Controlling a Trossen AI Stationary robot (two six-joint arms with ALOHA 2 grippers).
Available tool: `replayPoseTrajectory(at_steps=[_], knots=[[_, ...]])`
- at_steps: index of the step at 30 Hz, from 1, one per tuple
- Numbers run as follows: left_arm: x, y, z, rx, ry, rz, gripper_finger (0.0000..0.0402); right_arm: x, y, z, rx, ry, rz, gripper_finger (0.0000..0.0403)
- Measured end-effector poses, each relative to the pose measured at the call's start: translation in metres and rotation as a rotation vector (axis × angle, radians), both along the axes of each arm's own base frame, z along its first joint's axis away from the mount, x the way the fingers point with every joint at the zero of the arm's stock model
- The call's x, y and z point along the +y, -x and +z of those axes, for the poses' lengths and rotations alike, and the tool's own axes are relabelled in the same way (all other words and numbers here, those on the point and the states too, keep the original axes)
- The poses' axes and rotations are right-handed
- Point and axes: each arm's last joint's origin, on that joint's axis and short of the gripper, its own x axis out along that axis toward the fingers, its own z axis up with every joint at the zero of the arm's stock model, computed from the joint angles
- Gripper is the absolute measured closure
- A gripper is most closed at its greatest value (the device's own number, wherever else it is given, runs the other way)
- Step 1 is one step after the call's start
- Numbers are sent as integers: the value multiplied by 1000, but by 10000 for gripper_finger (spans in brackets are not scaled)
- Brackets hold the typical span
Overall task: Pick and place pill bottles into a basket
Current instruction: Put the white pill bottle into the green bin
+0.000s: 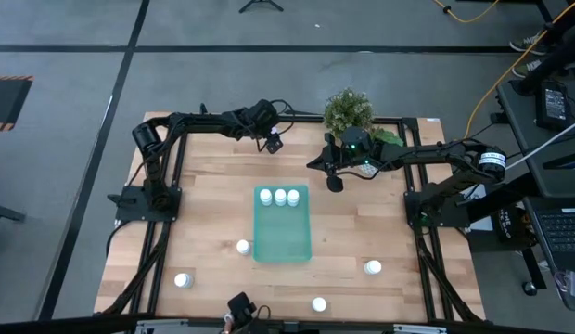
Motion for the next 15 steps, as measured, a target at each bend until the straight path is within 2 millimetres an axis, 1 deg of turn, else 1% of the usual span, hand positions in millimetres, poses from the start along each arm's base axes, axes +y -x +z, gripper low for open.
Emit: replayPoseTrajectory(at_steps=[15], knots=[[-2, 3, -3, 38, 22, 3, 152, 0, 0, 0, 3, -3, -1, 385]])
